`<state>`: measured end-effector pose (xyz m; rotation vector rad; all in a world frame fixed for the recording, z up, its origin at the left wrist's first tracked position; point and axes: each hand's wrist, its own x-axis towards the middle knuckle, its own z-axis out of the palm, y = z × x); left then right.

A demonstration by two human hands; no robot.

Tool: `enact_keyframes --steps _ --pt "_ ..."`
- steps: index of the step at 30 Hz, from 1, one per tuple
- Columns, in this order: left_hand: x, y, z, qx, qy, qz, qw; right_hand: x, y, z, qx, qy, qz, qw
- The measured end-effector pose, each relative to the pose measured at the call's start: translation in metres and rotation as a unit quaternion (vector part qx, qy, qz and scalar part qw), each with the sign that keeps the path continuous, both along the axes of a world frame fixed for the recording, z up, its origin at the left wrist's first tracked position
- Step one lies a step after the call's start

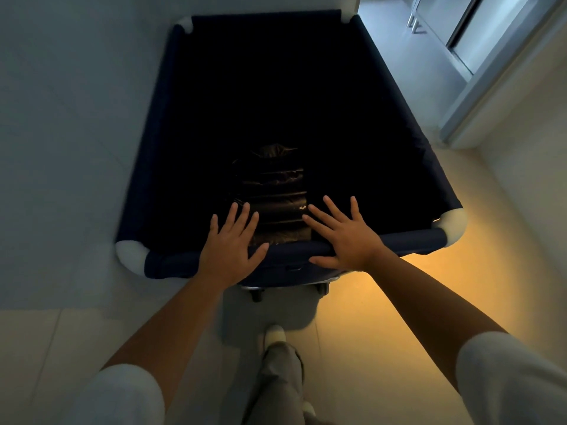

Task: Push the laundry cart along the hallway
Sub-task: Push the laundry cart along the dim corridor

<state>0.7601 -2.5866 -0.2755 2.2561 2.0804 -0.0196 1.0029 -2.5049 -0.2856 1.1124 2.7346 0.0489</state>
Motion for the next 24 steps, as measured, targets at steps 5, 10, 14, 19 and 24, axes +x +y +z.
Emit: enact_keyframes --steps 5,10,14,19,24 --pt "0.0011 0.0063 -0.0006 0.001 -0.012 -0.011 1.000 0.0011 0.0082 0.0004 -0.014 0.010 -0.002 1.000" --pt "-0.0023 0.0052 -0.0007 0.007 -0.016 -0.009 1.000 -0.0011 0.0057 0.0007 -0.005 0.012 -0.001 1.000" --pt "-0.0011 0.0049 -0.0008 0.005 -0.012 -0.002 1.000 -0.0003 0.0046 0.0013 0.005 0.010 -0.003 1.000" --pt "-0.0027 0.0069 -0.0042 0.003 -0.003 0.006 1.000 -0.0013 0.0038 0.0036 0.012 0.003 -0.006 1.000" --pt "-0.0035 0.0080 -0.0056 0.003 -0.003 0.009 1.000 -0.0027 0.0035 0.0048 0.010 0.000 -0.004 1.000"
